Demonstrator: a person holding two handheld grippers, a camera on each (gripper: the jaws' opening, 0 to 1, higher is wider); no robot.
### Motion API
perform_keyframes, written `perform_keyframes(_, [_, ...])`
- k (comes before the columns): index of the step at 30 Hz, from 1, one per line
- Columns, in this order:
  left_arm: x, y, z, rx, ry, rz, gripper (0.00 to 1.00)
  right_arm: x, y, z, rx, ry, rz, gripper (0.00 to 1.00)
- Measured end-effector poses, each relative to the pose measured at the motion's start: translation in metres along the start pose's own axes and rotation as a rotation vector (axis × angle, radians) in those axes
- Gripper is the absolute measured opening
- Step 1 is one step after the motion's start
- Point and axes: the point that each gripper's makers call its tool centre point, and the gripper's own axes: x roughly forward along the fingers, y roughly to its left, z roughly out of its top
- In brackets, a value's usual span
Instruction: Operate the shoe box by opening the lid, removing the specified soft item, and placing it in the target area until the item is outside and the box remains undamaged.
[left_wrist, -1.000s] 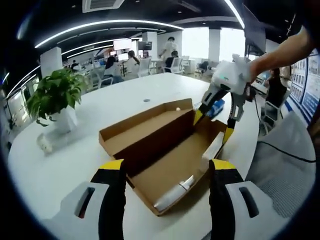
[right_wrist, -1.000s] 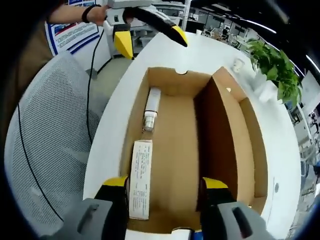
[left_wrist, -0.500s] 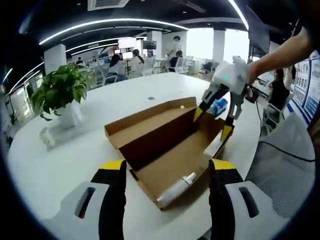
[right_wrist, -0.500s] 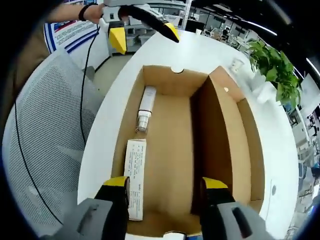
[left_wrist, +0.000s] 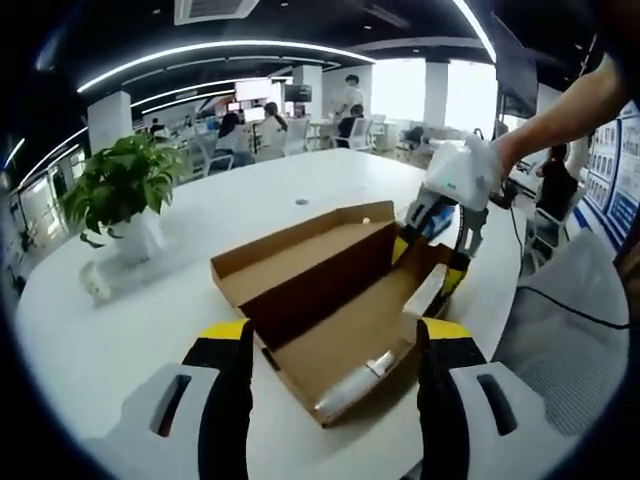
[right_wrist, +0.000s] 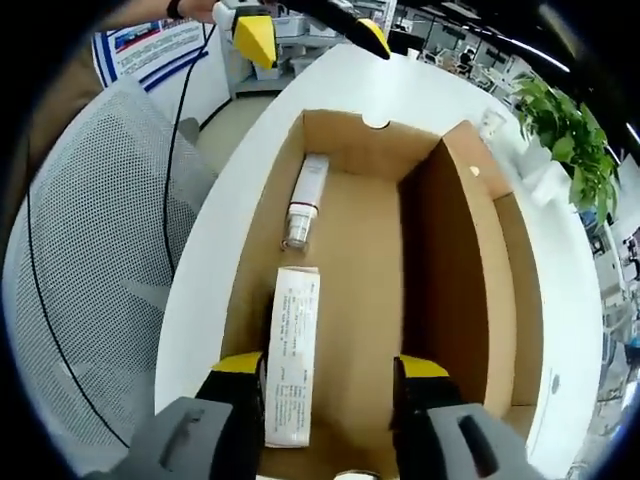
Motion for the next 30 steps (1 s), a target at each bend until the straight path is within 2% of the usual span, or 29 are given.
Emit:
perform_keyframes(15, [0.001, -0.004, -0.001, 0.009, 0.011, -0.009, 0.67, 0.016, 0.000, 0.005, -0.006, 0.021, -0.013, 0.36])
perform_keyframes(22, [-0.001, -0.002, -0.003, 0.010, 0.016, -0.007, 0.67, 0.031, 0.006, 0.003, -0.034, 0.069, -0.003, 0.25])
perform_keyframes(23, [-0.002, -0.002, -0.003, 0.007, 0.016, -0.005, 0.67, 0.031, 0.009, 0.003, -0.014, 0.074, 0.017, 0.24])
perform_keyframes(25, [-0.003, 0.000, -0.004, 0.003, 0.017, -0.001, 0.67, 0.030, 0.007, 0.004, -0.009, 0.065, 0.012, 0.22])
perform_keyframes(26, [-0.003, 0.001, -0.006, -0.002, 0.018, 0.001, 0.67, 0.029, 0.009, 0.004, -0.005, 0.064, 0.022, 0.17])
perform_keyframes(30, [-0.004, 0.001, -0.009, -0.005, 0.023, 0.001, 0.66, 0.029, 0.013, 0.006, 0.019, 0.038, 0.033, 0.17])
